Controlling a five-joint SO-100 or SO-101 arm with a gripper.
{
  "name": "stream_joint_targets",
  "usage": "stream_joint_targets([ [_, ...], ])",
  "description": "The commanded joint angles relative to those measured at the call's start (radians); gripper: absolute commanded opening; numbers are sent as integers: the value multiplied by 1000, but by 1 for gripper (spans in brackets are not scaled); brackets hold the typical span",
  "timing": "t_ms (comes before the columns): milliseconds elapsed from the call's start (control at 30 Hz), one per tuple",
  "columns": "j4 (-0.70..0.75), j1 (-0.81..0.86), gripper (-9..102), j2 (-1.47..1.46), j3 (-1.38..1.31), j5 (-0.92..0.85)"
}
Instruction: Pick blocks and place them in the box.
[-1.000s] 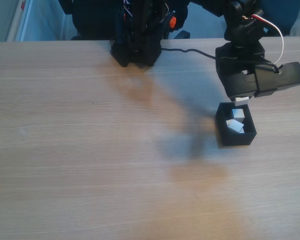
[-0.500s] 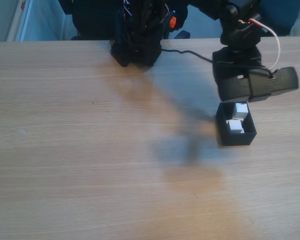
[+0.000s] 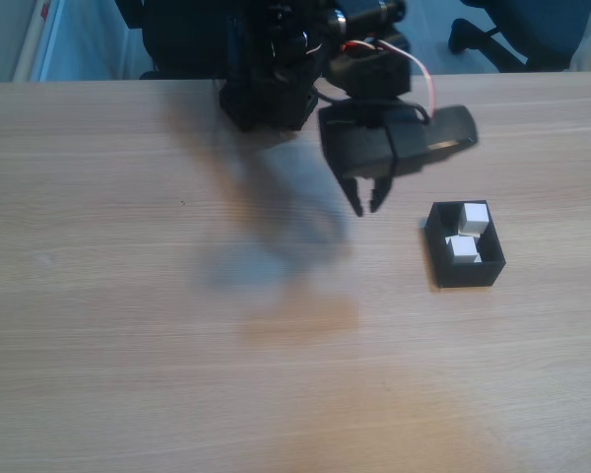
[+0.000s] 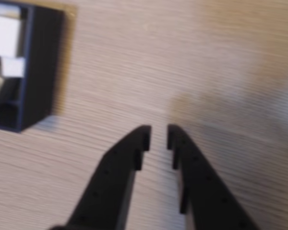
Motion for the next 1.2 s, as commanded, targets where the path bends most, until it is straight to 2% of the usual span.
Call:
stream_joint_targets([
  [0,-32,71,0,178,123,-87],
  [300,-120,250,0,569,518,-279],
  [567,-38,318,0,902,810,-311],
  [700,46,344,0,1005,907,-311],
  [933,339,319,0,1149,919,-227],
  [1167,537,319,0,1149,920,-193],
])
